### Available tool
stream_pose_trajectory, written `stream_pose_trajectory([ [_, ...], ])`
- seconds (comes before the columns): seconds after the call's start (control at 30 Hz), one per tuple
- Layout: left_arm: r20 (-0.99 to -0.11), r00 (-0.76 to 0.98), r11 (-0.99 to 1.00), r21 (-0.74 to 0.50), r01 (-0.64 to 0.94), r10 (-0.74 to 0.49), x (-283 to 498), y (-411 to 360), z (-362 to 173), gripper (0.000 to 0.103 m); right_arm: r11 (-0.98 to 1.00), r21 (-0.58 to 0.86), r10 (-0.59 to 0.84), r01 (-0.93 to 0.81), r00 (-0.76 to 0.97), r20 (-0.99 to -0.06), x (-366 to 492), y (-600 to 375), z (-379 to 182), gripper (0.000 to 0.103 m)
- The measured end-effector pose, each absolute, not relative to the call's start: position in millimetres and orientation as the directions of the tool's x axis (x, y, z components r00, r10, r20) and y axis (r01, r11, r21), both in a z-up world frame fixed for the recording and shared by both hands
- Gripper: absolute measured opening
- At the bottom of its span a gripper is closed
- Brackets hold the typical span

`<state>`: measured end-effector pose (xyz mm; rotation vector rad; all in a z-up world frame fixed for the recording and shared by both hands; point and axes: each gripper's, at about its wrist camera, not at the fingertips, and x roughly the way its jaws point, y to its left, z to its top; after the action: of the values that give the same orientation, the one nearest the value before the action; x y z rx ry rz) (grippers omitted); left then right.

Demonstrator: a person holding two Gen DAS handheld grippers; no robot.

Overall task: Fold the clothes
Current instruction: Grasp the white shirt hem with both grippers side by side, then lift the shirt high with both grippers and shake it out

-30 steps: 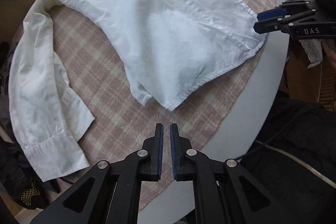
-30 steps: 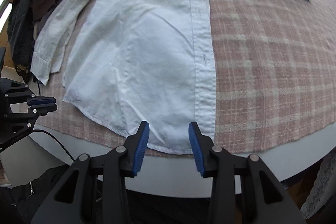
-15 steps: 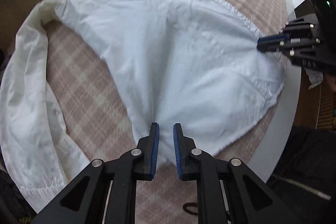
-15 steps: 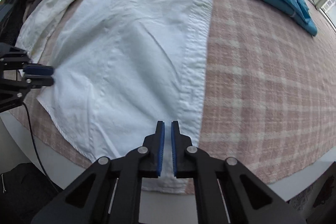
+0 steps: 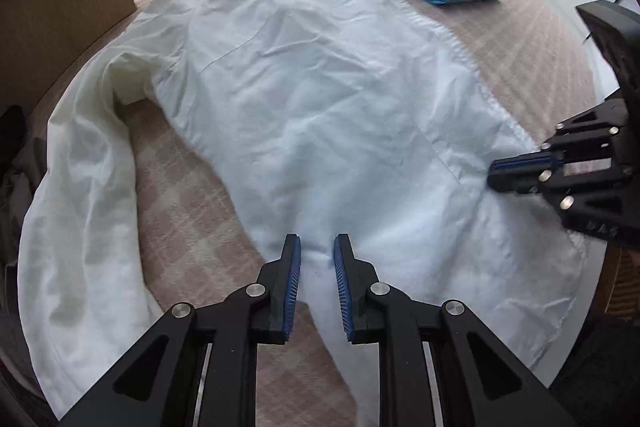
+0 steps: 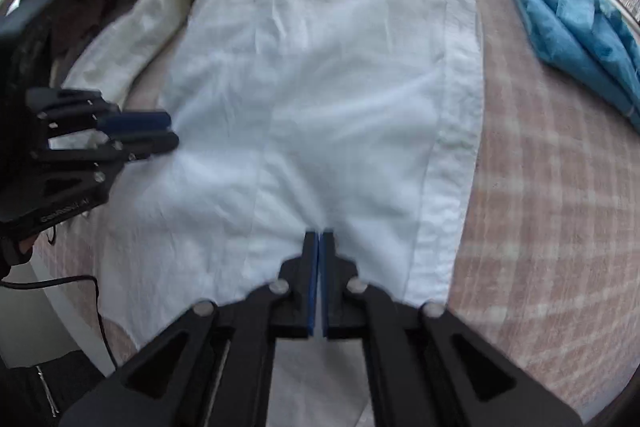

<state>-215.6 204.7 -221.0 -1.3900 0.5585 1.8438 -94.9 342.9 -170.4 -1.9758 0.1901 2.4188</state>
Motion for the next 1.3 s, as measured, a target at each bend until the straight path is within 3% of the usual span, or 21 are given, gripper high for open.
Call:
stream_pose_trajectory([
  [0.07,-0.945,-0.154,-0.645,-0.072,-0.761,0.288,-228.2,196.9,-208.7,0.013,-0.989,0.105,-0.083,-0.102,-0.203,-0.976,-102.1,359.5,-154.4,0.002],
  [0.17,-0.919,-0.176,-0.661,-0.112,-0.742,0.353,-257.8,196.5,-176.0,0.018,-0.975,0.189,-0.148,-0.120,-0.287,-0.947,-138.6,385.2,-119.9,0.004],
  [0.27,-0.891,-0.221,-0.683,-0.127,-0.719,0.398,-300.3,213.5,-156.4,0.018,-0.979,0.185,-0.143,-0.081,-0.368,-0.919,-203.5,397.2,-101.2,0.004],
  [0.37,-0.876,-0.203,-0.690,-0.182,-0.700,0.438,-349.2,241.0,-164.4,0.019,-0.977,0.205,-0.166,-0.064,-0.378,-0.911,-268.1,411.2,-114.5,0.004],
  [0.47,-0.901,-0.223,-0.731,-0.137,-0.669,0.373,-384.8,260.6,-193.9,0.019,-0.976,0.209,-0.175,-0.067,-0.343,-0.923,-319.6,418.5,-144.9,0.004],
  [0.6,-0.937,-0.277,-0.800,-0.003,-0.600,0.211,-409.5,244.5,-232.4,0.019,-0.980,0.099,-0.040,-0.171,-0.319,-0.947,-338.2,450.7,-171.3,0.000],
  [0.73,-0.911,-0.318,-0.808,-0.028,-0.589,0.264,-411.8,232.7,-212.3,0.012,-0.979,0.099,-0.023,-0.180,-0.385,-0.922,-338.7,467.0,-150.9,0.001],
  [0.87,-0.867,-0.286,-0.763,-0.153,-0.628,0.409,-419.7,249.0,-187.4,0.014,-0.981,0.188,-0.154,-0.050,-0.392,-0.907,-357.7,435.8,-143.7,0.002],
  [0.97,-0.858,-0.234,-0.727,-0.209,-0.655,0.458,-433.5,274.3,-194.8,0.014,-0.981,0.191,-0.159,-0.039,-0.402,-0.902,-379.9,423.0,-153.0,0.002],
  [1.03,-0.872,-0.230,-0.743,-0.200,-0.639,0.432,-445.6,284.5,-211.7,0.018,-0.976,0.205,-0.159,-0.075,-0.397,-0.904,-397.1,430.3,-162.9,0.001],
  [1.13,-0.895,-0.306,-0.787,-0.077,-0.612,0.326,-455.8,289.7,-229.9,0.017,-0.976,0.166,-0.098,-0.144,-0.391,-0.915,-416.7,451.6,-175.7,0.000],
  [1.23,-0.895,-0.296,-0.802,-0.104,-0.588,0.333,-457.1,276.6,-227.6,0.014,-0.970,0.185,-0.107,-0.157,-0.405,-0.908,-411.0,463.0,-167.5,0.000],
  [1.3,-0.873,-0.286,-0.791,-0.165,-0.589,0.396,-452.6,271.8,-217.0,0.012,-0.958,0.242,-0.154,-0.153,-0.437,-0.886,-404.7,463.4,-156.6,0.007],
])
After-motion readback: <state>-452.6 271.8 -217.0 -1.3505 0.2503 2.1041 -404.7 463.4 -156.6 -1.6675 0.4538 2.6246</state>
